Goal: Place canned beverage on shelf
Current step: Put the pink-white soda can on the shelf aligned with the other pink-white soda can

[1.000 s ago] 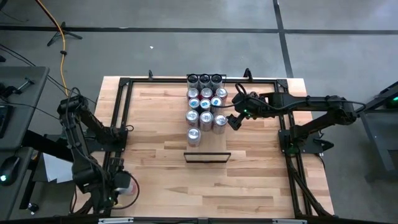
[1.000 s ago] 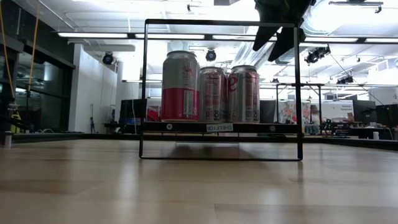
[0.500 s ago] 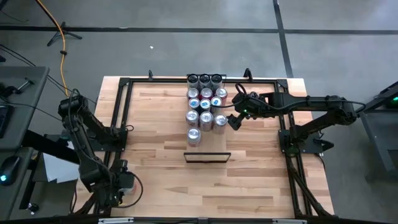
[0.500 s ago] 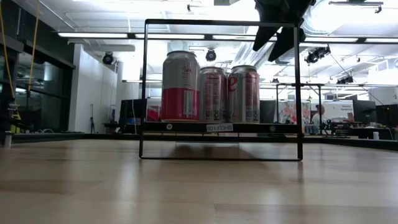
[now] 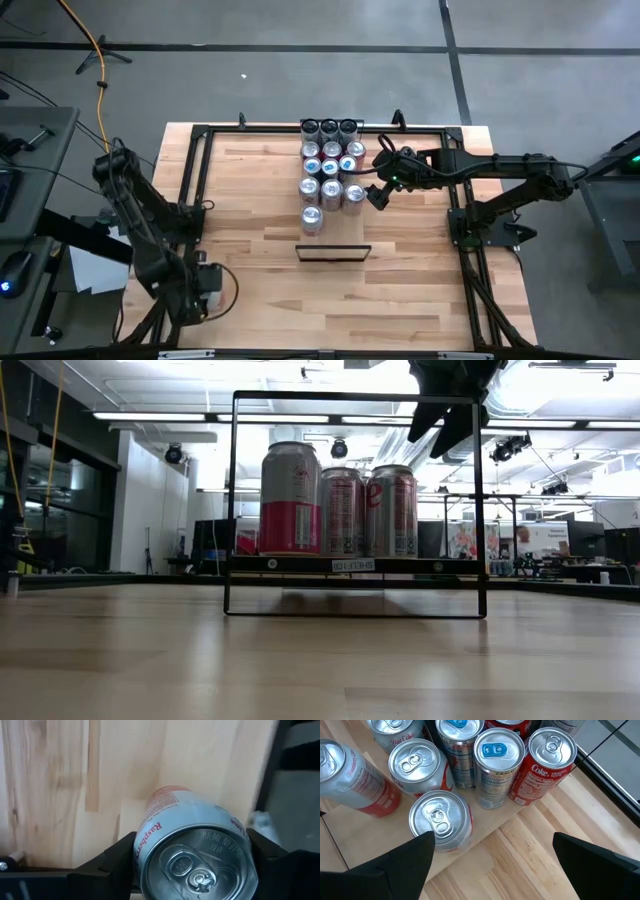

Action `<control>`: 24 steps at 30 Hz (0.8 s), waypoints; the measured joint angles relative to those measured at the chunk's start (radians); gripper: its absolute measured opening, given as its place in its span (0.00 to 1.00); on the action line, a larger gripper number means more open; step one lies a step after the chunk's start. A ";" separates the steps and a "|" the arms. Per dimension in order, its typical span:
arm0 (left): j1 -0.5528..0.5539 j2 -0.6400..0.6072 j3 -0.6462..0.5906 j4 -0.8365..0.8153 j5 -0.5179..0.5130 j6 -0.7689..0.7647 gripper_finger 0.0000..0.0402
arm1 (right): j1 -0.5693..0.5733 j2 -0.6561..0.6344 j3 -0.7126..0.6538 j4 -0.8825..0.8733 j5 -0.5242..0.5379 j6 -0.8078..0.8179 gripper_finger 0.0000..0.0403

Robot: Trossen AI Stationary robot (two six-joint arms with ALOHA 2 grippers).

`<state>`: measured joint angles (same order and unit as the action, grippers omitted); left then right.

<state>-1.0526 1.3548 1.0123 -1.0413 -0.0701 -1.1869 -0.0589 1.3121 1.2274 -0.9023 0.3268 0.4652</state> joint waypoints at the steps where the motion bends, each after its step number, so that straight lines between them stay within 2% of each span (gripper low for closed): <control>1: 0.020 -0.020 0.014 -0.009 0.002 0.012 0.53 | 0.000 0.000 0.000 0.000 -0.002 -0.001 0.97; 4: 0.086 -0.092 0.059 -0.062 -0.007 0.061 0.53 | 0.000 0.000 0.000 0.001 -0.003 -0.021 0.97; 9: 0.228 -0.206 0.150 -0.136 -0.106 0.164 0.53 | 0.000 0.000 0.000 0.001 -0.051 -0.089 0.97; 13: 0.360 -0.249 0.218 -0.186 -0.146 0.273 0.53 | 0.000 0.000 0.000 0.002 -0.102 -0.101 0.97; 19: 0.529 -0.228 0.236 -0.277 -0.079 0.378 0.53 | 0.000 0.000 0.000 0.005 -0.121 -0.105 0.97; 24: 0.669 -0.144 0.189 -0.311 -0.012 0.464 0.53 | 0.000 0.000 0.000 0.009 -0.121 -0.066 0.97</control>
<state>-0.3834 1.2110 1.2017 -1.3519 -0.0821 -0.7230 -0.0586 1.3117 1.2274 -0.8932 0.2055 0.3997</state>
